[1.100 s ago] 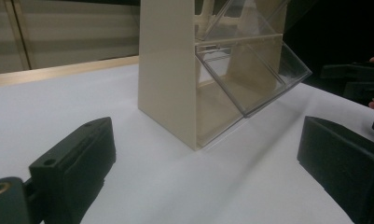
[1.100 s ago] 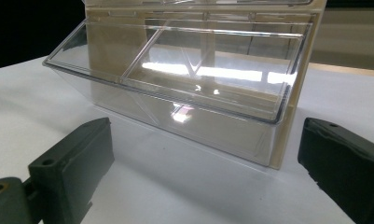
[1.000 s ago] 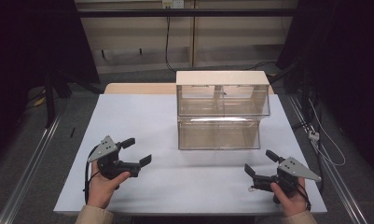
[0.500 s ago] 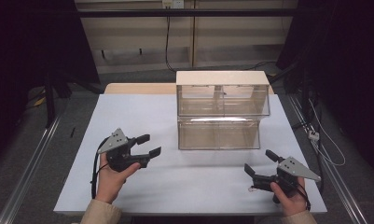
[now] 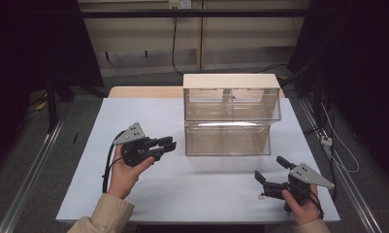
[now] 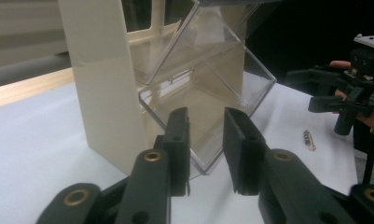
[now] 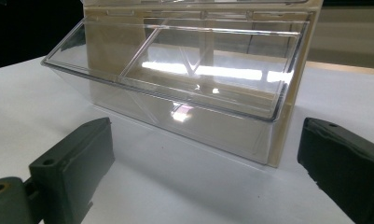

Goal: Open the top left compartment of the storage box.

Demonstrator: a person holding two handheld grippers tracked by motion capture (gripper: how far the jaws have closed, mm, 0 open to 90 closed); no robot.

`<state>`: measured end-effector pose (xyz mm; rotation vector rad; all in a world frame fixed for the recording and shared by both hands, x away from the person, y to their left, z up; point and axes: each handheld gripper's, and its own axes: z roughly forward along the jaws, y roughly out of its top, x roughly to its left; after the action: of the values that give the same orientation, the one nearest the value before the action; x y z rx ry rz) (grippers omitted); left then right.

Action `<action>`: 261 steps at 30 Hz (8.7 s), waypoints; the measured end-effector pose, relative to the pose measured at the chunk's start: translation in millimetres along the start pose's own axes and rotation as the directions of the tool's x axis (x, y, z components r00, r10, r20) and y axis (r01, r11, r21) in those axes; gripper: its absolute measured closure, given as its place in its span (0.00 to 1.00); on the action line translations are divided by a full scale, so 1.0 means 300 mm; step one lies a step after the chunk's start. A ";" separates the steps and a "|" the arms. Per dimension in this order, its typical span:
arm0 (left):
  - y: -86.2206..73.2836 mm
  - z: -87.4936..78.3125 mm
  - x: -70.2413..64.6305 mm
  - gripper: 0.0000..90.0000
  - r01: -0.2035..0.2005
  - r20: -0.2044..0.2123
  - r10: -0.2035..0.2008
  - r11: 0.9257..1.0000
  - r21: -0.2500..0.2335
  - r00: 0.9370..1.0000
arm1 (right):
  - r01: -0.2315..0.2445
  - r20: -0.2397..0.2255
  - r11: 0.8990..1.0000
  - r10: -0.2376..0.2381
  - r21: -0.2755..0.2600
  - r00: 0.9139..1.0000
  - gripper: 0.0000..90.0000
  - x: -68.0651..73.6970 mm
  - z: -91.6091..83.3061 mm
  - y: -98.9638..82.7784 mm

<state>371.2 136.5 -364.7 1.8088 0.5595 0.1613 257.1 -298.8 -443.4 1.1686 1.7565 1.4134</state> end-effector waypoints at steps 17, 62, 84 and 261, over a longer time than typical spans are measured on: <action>0.094 0.053 -0.024 1.00 -0.020 0.055 0.018 0.999 0.046 0.998 | -0.003 -0.002 1.000 0.003 0.003 1.000 0.03 0.000 0.000 0.000; 0.192 0.155 -0.018 1.00 -0.053 0.016 0.052 0.997 0.063 0.999 | -0.006 -0.016 1.000 0.006 0.000 1.000 0.03 -0.005 -0.002 -0.001; 0.285 0.123 -0.021 1.00 -0.048 0.008 0.049 0.998 -0.038 0.999 | -0.005 -0.025 1.000 0.005 0.002 1.000 0.03 -0.002 0.001 0.000; 0.471 0.161 0.017 1.00 -0.062 -0.062 0.059 0.997 -0.047 0.996 | 0.255 -0.358 0.871 -0.099 0.420 0.928 0.76 -0.091 -0.026 -0.051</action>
<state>435.3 67.3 -248.8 1.7787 0.5392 0.2691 258.3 -327.5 -458.2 0.9934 2.4703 1.1556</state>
